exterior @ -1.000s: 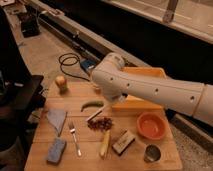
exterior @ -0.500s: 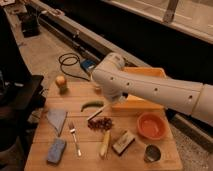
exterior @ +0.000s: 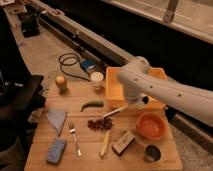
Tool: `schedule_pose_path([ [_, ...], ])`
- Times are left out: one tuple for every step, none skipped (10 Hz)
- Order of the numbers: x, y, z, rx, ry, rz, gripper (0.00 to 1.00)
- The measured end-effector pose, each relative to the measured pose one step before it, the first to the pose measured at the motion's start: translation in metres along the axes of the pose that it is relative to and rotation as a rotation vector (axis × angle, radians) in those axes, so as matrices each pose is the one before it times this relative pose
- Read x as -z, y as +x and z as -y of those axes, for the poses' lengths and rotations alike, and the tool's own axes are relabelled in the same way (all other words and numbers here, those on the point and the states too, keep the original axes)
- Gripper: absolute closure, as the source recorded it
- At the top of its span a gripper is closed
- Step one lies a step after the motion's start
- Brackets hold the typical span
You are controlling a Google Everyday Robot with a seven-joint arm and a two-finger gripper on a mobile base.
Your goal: Place brush in red bowl
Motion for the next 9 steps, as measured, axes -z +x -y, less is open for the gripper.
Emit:
schedule_pose_path([
  [-0.00516, 0.01722, -0.00485, -0.04981, -0.00998, 0.00095, 1.00],
  [-0.00854, 0.02516, -0.00768, -0.08603, -0.01746, 0.00680, 1.00],
  [-0.00883, 0.01667, -0.00598, -0.07234, -0.01322, 0.01535, 1.00],
  [-0.00622, 0.01445, -0.00362, -0.05185, -0.00781, 0.01411, 1.00],
  [-0.00048, 0.00108, 0.00012, -0.00699, 0.00036, 0.00433, 1.00],
  [-0.00009, -0.00246, 0.00060, 0.00396, 0.00043, 0.00116, 1.00],
  [0.00018, -0.00085, -0.00032, -0.00076, -0.00071, 0.00381, 1.00],
  [-0.00016, 0.00184, -0.00020, -0.00223, 0.00067, -0.00147, 1.00],
  [0.00016, -0.00053, 0.00025, 0.00017, -0.00030, 0.00045, 1.00],
])
